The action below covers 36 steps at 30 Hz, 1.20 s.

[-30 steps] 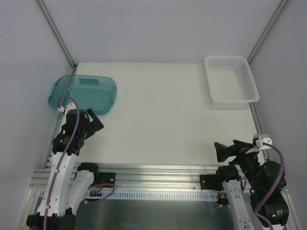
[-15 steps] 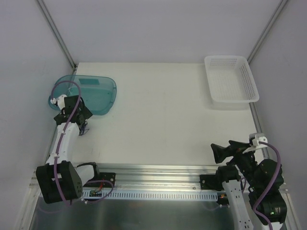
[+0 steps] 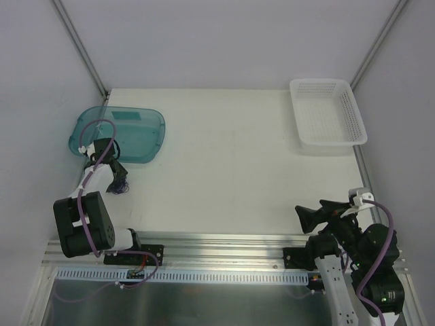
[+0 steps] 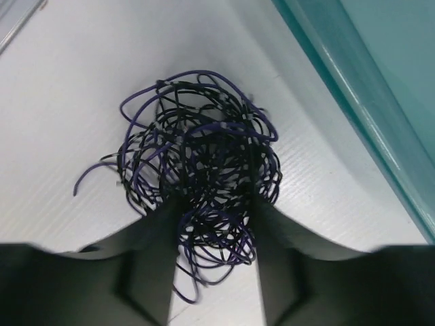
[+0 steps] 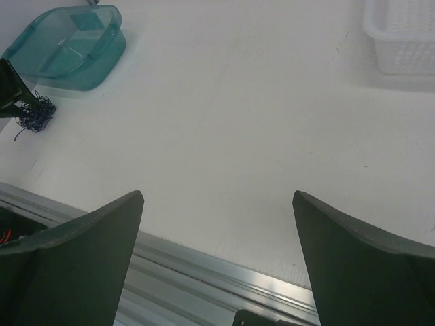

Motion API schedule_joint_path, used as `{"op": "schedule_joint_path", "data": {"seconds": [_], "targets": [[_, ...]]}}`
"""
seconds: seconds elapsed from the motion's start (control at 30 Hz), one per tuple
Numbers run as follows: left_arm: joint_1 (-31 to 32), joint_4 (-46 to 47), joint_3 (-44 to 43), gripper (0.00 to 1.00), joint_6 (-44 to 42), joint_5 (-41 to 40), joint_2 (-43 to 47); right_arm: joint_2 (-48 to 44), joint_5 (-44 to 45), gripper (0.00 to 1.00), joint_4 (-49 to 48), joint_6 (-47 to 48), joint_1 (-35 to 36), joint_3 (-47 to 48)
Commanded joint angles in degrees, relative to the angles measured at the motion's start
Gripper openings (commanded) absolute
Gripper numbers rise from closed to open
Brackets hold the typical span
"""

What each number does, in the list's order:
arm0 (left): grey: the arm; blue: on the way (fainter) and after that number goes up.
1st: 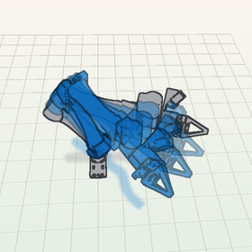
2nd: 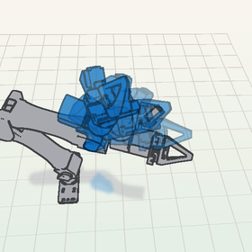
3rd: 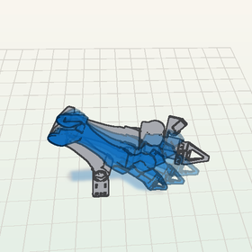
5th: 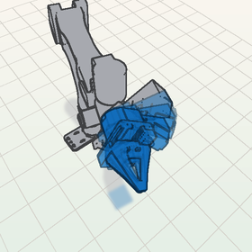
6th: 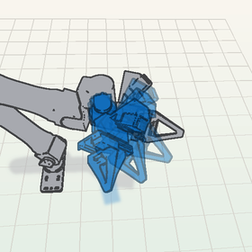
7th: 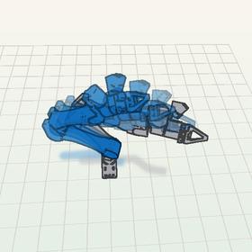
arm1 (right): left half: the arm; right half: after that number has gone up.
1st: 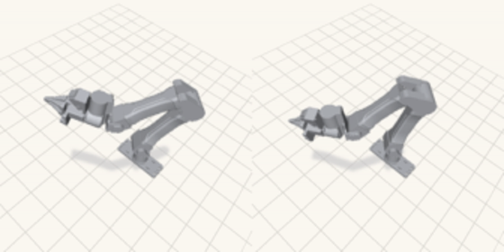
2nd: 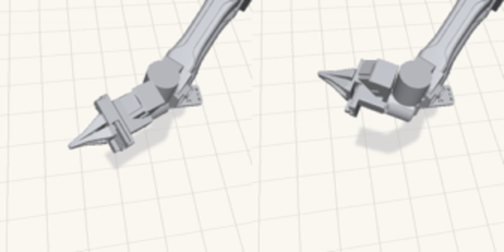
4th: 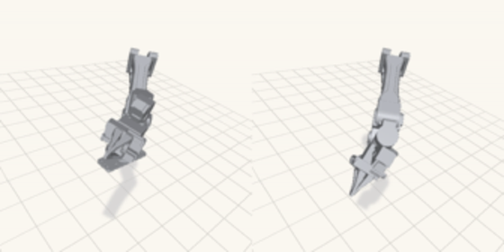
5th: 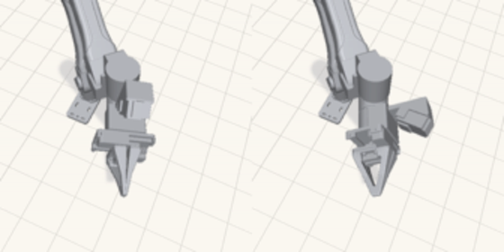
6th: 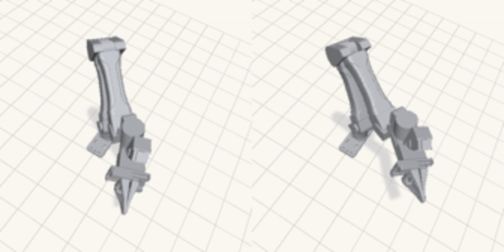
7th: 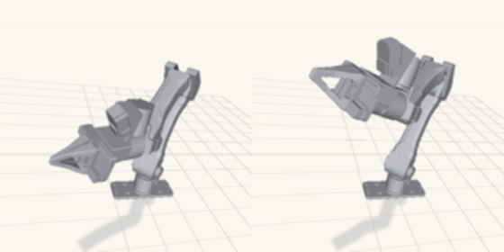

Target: Untangle the cables

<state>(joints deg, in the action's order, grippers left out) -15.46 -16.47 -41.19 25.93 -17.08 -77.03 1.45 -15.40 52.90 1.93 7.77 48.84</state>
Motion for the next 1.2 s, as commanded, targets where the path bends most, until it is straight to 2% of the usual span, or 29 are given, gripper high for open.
{"op": "schedule_joint_path", "data": {"seconds": [0.0,0.07,0.1,0.2,0.33,0.5,0.63,0.73,0.9,1.0,1.17], "targets": [[-0.3,-1.0,0.9,0.37,1.0,4.8,0.9,-0.2,-2.4,0.97,-1.8,-0.2,0.3,-0.1],[1.0,-2.8,1.6,0.26,2.3,7.1,2.5,0.2,-4.5,0.97,-1.8,1.1,0.3,0.1],[1.9,-4.1,1.6,0.17,2.6,7.1,2.9,0.5,-4.9,0.97,-1.8,1.3,0.4,0.1],[7.2,-8.0,1.3,0.08,3.2,8.9,5.0,1.3,-5.9,0.97,-2.1,1.6,0.4,0.5],[15.2,-9.2,3.2,0.04,6.1,14.6,10.3,2.3,-6.7,0.97,-2.7,1.7,0.4,0.3],[26.4,-9.1,6.8,0.04,8.6,20.7,18.1,3.9,-1.1,0.97,-2.4,1.0,0.4,0.4],[37.7,-8.9,6.3,0.05,6.9,23.4,19.6,7.3,1.1,0.97,-1.3,1.9,0.4,-0.5],[43.7,-7.8,3.9,0.06,6.1,24.1,19.0,10.3,2.3,0.97,-2.0,1.9,0.3,-2.2],[56.3,-4.5,-2.6,0.10,6.5,22.7,13.8,13.0,1.3,0.97,-5.4,2.0,-0.1,-4.7],[60.7,-3.7,-6.2,0.12,6.5,18.8,8.9,15.6,1.5,0.97,-8.1,2.6,0.3,-5.2],[62.9,-2.3,-10.1,0.12,9.0,16.1,1.9,20.3,1.5,0.97,-14.0,-0.3,0.3,-5.6]]}}
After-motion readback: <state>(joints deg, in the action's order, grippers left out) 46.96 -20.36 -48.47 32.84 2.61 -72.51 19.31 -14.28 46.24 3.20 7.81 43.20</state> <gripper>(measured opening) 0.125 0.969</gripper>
